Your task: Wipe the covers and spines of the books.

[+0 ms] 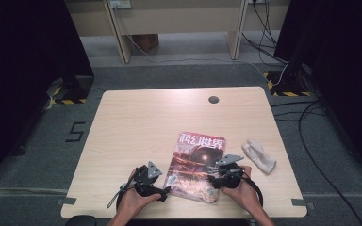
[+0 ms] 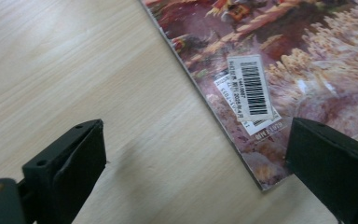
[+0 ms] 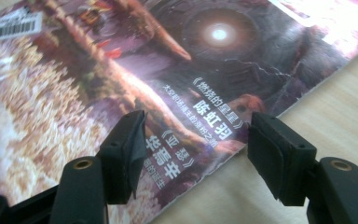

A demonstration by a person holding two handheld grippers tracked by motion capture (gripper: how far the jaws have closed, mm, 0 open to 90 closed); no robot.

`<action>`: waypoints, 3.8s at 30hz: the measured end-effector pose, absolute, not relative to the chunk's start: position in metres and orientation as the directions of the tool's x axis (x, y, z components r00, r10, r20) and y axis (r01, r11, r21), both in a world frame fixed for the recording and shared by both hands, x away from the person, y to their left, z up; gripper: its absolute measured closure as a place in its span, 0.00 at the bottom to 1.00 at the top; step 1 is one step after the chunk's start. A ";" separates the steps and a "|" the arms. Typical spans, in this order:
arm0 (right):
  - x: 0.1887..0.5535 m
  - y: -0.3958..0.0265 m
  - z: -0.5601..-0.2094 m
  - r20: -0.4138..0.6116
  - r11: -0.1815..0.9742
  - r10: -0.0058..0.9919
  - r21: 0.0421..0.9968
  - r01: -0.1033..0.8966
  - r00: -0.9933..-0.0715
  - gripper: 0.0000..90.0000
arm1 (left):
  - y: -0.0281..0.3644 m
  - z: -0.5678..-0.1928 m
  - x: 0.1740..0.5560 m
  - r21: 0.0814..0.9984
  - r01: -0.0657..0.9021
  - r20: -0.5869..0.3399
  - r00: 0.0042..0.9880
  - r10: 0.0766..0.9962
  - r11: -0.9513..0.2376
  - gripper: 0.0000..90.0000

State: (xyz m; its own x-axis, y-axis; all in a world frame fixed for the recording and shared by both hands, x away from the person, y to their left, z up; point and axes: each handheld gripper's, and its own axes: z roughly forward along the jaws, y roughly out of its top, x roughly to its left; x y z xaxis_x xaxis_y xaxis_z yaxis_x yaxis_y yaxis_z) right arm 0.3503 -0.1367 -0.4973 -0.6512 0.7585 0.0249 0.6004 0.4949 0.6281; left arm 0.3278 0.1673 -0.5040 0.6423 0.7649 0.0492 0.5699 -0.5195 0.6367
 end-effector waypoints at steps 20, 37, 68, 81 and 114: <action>0.351 -0.147 -0.482 0.041 0.447 0.762 0.689 0.571 -0.646 0.48 | 0.172 -0.496 0.313 0.687 0.579 -0.058 0.647 0.760 -0.440 0.21; 0.421 -0.163 -0.480 0.003 0.413 0.812 0.703 0.579 -0.583 0.46 | 0.152 -0.503 0.283 0.682 0.605 -0.200 0.695 0.691 -0.411 0.22; 0.460 -0.158 -0.500 0.046 0.414 0.798 0.682 0.602 -0.601 0.42 | 0.157 -0.506 0.301 0.676 0.621 -0.201 0.673 0.712 -0.396 0.23; 0.466 -0.163 -0.503 0.084 0.387 0.809 0.668 0.636 -0.581 0.42 | 0.160 -0.506 0.307 0.674 0.622 -0.189 0.667 0.721 -0.399 0.24; 0.357 -0.177 -0.498 0.064 0.453 0.784 0.621 0.640 -0.618 0.35 | 0.173 -0.504 0.369 0.663 0.614 -0.002 0.575 0.818 -0.430 0.20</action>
State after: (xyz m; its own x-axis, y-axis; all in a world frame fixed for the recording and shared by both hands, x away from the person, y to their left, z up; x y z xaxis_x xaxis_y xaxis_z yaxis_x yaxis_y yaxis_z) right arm 0.3569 -0.1766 -0.4982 -0.6176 0.7839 0.0643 0.6397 0.4531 0.6208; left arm 0.3686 0.1729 -0.5042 0.5753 0.8179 -0.0024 0.6135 -0.4296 0.6626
